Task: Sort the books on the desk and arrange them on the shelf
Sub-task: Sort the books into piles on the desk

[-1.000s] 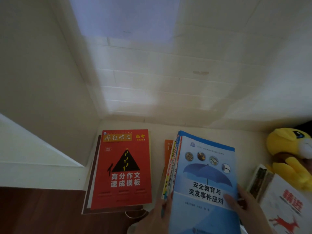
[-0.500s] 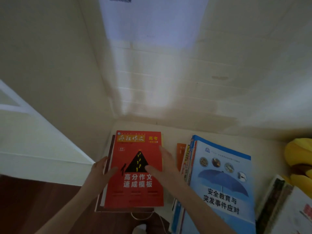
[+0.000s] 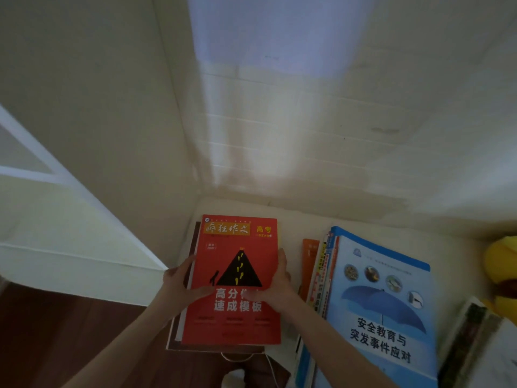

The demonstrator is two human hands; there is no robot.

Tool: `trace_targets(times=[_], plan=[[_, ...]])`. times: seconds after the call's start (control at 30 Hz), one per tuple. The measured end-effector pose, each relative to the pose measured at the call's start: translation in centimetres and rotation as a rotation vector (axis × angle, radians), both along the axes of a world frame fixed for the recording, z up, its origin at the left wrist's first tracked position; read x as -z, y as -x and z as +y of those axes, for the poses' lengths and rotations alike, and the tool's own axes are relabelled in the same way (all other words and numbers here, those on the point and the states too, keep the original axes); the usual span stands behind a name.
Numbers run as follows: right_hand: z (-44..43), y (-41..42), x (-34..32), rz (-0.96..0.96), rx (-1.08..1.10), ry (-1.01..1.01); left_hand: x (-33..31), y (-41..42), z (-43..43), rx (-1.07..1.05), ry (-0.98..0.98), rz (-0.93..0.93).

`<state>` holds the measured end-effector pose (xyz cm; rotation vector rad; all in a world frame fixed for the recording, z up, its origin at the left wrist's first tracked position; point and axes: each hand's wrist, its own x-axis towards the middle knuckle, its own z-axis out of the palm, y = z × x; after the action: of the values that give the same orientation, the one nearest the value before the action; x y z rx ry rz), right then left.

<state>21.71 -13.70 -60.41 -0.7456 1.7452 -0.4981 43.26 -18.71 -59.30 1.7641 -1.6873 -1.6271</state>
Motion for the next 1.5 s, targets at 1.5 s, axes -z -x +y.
trace_targets(times=[1.5], plan=[[5.7,9.7,-11.5,-0.561,0.282,0.403,-9.0,5.1,0.7,-0.144,-0.116,0.616]])
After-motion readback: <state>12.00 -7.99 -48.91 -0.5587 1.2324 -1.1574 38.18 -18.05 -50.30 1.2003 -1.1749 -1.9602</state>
